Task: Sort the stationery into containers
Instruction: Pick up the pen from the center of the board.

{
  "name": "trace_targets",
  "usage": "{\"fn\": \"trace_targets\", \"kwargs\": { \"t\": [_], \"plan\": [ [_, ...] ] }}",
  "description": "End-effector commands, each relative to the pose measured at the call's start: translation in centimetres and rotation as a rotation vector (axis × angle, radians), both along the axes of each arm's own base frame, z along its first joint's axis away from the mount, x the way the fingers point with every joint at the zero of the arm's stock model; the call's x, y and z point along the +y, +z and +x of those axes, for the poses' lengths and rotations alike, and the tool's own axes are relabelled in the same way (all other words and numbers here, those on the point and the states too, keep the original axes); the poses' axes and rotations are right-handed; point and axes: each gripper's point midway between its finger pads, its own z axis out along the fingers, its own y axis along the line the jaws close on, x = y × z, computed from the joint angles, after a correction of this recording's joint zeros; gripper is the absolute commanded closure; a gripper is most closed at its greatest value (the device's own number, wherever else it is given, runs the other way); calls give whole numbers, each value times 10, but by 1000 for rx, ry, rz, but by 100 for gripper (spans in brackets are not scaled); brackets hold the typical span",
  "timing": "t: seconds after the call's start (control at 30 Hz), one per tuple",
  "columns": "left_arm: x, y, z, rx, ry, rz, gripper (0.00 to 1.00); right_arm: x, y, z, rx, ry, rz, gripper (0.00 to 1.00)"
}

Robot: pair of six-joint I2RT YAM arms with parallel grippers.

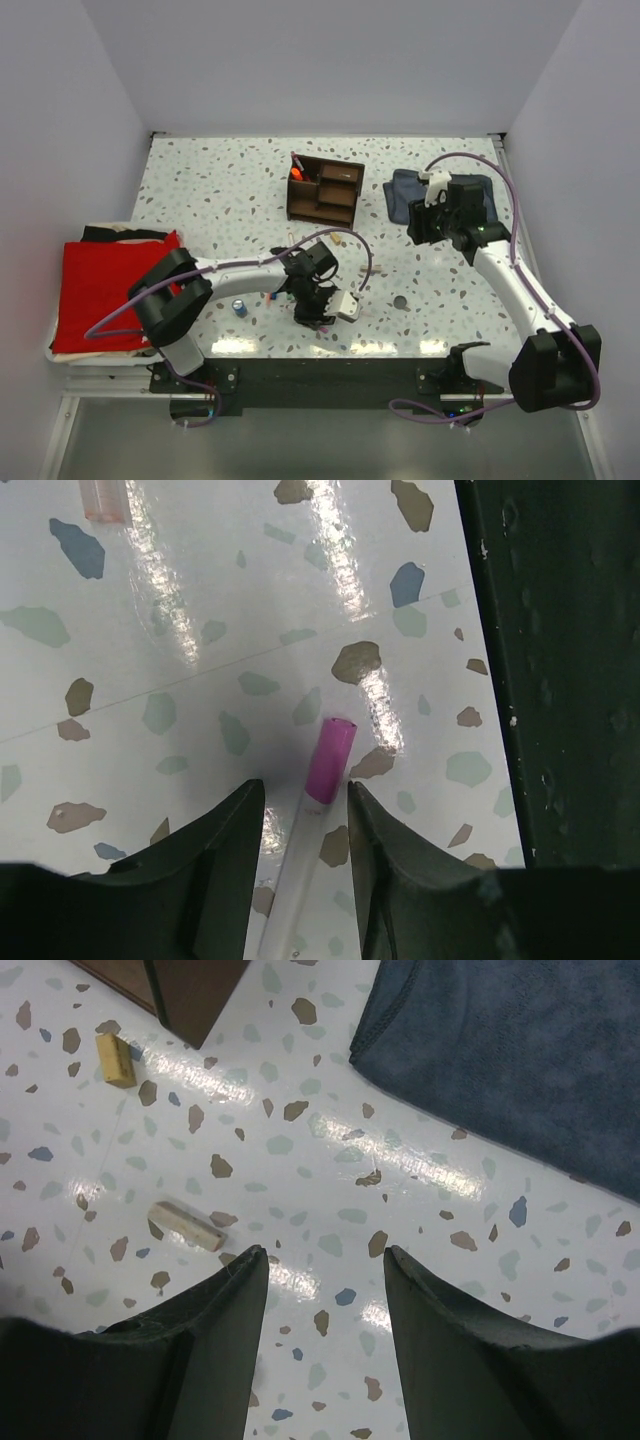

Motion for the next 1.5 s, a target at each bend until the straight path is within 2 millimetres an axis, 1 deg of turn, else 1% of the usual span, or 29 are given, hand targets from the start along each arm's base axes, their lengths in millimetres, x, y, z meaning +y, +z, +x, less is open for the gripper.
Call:
{"fn": "trace_targets", "kwargs": {
  "t": [0.0, 0.07, 0.1, 0.27, 0.43, 0.47, 0.5, 0.6, 0.63, 0.7, 0.73, 0.77, 0.83, 0.87, 0.93, 0.97, 1.03, 1.07, 1.1, 1.13, 1.17, 1.2, 1.23, 1.27, 1.33, 1.37, 1.4, 1.43, 1.47],
  "plan": [
    [11, -29, -6, -13, 41, 78, 59, 2, 15, 2, -64, 5, 22, 46],
    [13, -35, -2, -31, 55, 90, 65, 1, 15, 0, -63, 3, 24, 46],
    [18, -43, -4, -30, 72, 114, 73, 1, 15, -1, -65, 4, 23, 46],
    [29, -61, 1, -82, 137, 141, 71, 0, 13, -7, -54, 7, 18, 46],
    [58, -93, -12, -71, 166, 286, 69, -1, 13, -9, -54, 12, 7, 46],
    [60, -96, -13, -77, 161, 301, 73, -2, 12, -8, -54, 9, 6, 46],
    [60, -98, -12, -74, 162, 310, 85, -2, 11, -8, -49, 4, 4, 46],
    [51, -90, -9, -73, 160, 287, 99, -2, 11, -6, -47, -1, 8, 46],
    [51, -85, -8, -73, 154, 287, 100, -2, 15, -4, -55, -3, 6, 46],
    [35, -63, 5, -102, 141, 218, 100, -2, 21, 0, -66, -1, -2, 46],
    [35, -54, 5, -87, 137, 214, 100, -4, 23, 1, -68, -3, -8, 46],
    [20, -34, 19, -103, 144, 150, 100, -4, 24, 3, -71, -1, -15, 46],
    [15, -18, 17, -43, 133, 133, 100, -5, 30, 7, -80, -3, -18, 46],
    [2, -1, 25, -42, 127, 84, 100, -4, 32, 8, -82, -1, -18, 46],
    [-1, 16, 25, -29, 119, 64, 100, -4, 37, 11, -93, 0, -18, 46],
    [-11, 38, 37, -65, 117, 7, 100, -5, 38, 12, -96, -3, -23, 46],
    [-16, 63, 47, -76, 124, -43, 100, -5, 44, 15, -108, -7, -27, 46],
    [-26, 94, 65, -93, 148, -129, 100, -7, 46, 16, -114, -9, -32, 46],
    [-27, 108, 73, -84, 166, -159, 100, -6, 47, 17, -117, -8, -34, 46],
    [-24, 124, 89, -84, 200, -196, 100, -8, 49, 17, -120, -11, -37, 46],
    [-33, 154, 106, -107, 202, -269, 100, -7, 48, 18, -117, -10, -39, 46],
    [-37, 171, 109, -77, 192, -325, 100, -7, 50, 19, -120, -10, -39, 46],
    [-39, 187, 119, -85, 202, -370, 100, -7, 50, 19, -121, -9, -40, 46],
    [-35, 211, 141, -117, 226, -438, 100, -7, 49, 21, -117, -8, -42, 46],
    [-40, 251, 154, -101, 202, -624, 100, -7, 52, 25, -125, -7, -44, 46],
    [-26, 265, 171, -118, 240, -693, 100, -6, 53, 26, -129, -1, -48, 46],
    [-30, 298, 183, -179, 177, -846, 100, -6, 56, 30, -133, 0, -52, 46],
    [-15, 312, 198, -143, 255, -901, 100, -7, 58, 32, -136, -2, -58, 46],
    [-10, 313, 196, -103, 241, -956, 100, -7, 60, 35, -143, 8, -67, 46]
  ]
}}
